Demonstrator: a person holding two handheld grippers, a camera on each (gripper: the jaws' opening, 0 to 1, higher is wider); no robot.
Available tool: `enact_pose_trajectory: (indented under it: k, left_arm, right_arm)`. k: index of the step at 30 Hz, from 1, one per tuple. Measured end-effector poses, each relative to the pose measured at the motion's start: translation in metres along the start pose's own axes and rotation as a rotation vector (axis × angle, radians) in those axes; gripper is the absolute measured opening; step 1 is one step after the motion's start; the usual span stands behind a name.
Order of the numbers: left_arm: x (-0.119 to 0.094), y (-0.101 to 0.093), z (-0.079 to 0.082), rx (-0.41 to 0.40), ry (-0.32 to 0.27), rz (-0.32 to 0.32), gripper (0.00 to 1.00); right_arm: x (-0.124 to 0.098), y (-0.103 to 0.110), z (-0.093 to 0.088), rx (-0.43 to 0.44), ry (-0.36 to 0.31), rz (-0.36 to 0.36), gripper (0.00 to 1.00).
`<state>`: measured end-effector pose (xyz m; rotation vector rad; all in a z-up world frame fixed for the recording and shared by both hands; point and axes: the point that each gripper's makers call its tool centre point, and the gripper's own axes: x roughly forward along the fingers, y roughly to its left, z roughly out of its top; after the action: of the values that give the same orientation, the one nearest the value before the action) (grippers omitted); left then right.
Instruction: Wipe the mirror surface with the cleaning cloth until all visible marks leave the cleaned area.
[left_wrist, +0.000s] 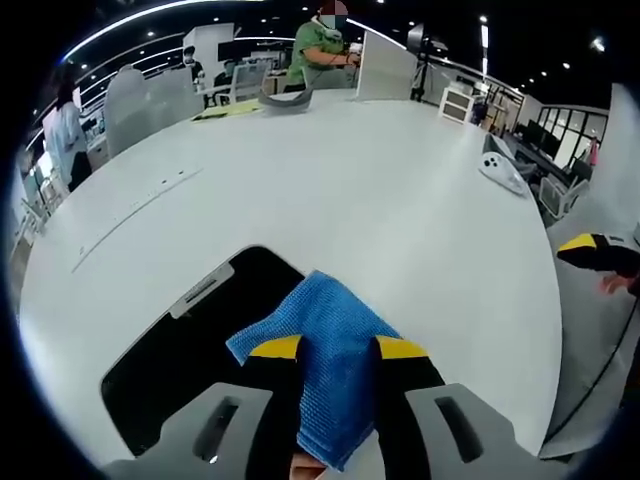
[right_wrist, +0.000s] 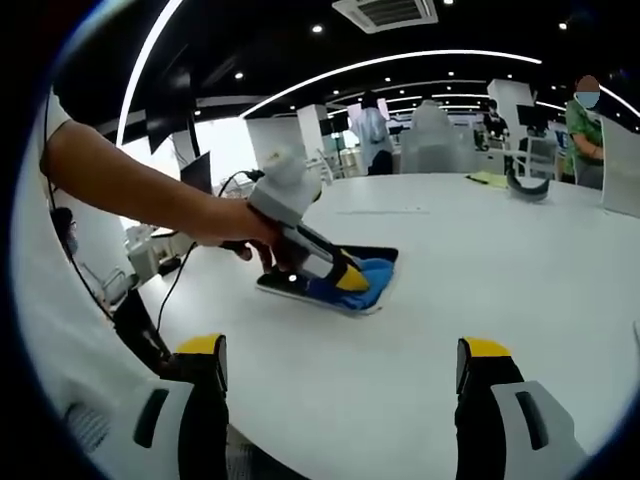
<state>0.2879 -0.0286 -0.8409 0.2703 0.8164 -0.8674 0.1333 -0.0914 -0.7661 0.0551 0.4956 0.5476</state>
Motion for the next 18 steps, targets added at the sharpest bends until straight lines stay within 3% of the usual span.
enact_pose_trajectory:
  k: [14, 18]
  left_arm:
    - [0.0008, -0.0016, 0.0013, 0.003, -0.020, -0.015, 0.25]
    - [0.0016, -0.0027, 0.0011, 0.010, -0.024, 0.010, 0.25]
  right_arm:
    - [0.0021, 0.0014, -0.0028, 0.004, 0.013, 0.013, 0.95]
    - [0.0028, 0.0022, -0.0043, 0.004, 0.019, 0.018, 0.95]
